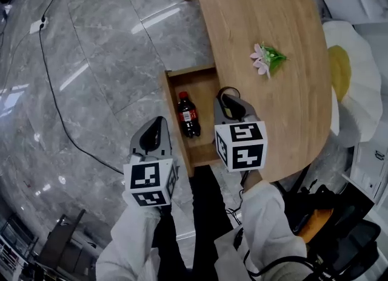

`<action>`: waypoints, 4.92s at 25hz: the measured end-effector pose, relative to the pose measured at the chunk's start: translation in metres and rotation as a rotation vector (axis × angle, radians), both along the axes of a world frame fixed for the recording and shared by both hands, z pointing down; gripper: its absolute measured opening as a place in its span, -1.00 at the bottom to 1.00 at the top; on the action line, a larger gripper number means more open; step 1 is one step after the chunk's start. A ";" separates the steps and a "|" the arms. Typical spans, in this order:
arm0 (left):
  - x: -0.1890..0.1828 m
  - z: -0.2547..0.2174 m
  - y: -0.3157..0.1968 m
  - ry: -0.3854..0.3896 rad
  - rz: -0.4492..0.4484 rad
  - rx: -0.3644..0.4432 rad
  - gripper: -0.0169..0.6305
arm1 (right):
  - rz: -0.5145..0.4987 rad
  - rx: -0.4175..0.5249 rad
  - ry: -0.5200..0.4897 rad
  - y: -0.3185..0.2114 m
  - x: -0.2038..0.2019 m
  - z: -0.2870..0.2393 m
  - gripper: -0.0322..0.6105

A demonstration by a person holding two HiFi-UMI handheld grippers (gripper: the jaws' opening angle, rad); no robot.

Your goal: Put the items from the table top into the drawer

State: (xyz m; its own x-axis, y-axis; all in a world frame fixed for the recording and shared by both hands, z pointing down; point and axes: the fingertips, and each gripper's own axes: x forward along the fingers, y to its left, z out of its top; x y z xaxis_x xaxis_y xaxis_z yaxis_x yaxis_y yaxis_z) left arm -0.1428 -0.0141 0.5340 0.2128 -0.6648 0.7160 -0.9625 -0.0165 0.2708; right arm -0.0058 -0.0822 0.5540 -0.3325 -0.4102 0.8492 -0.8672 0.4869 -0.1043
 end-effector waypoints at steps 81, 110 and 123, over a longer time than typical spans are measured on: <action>0.038 -0.037 -0.002 0.034 0.201 -0.008 -0.97 | 0.456 -0.042 -0.113 0.090 0.039 -0.031 -0.71; 0.152 -0.006 -0.107 0.034 0.201 -0.028 -0.97 | 0.442 0.007 -0.131 -0.040 0.164 -0.022 -0.70; 0.169 0.024 -0.136 0.012 0.167 -0.077 -0.97 | 0.317 0.017 -0.098 -0.119 0.194 0.004 -0.46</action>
State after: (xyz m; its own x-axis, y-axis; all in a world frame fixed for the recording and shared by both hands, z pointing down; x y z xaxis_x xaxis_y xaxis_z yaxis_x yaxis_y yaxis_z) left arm 0.0264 -0.1502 0.5583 0.3247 -0.5626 0.7603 -0.9447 -0.1547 0.2890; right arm 0.1887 -0.2015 0.5576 -0.2658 -0.5199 0.8118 -0.9620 0.1970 -0.1889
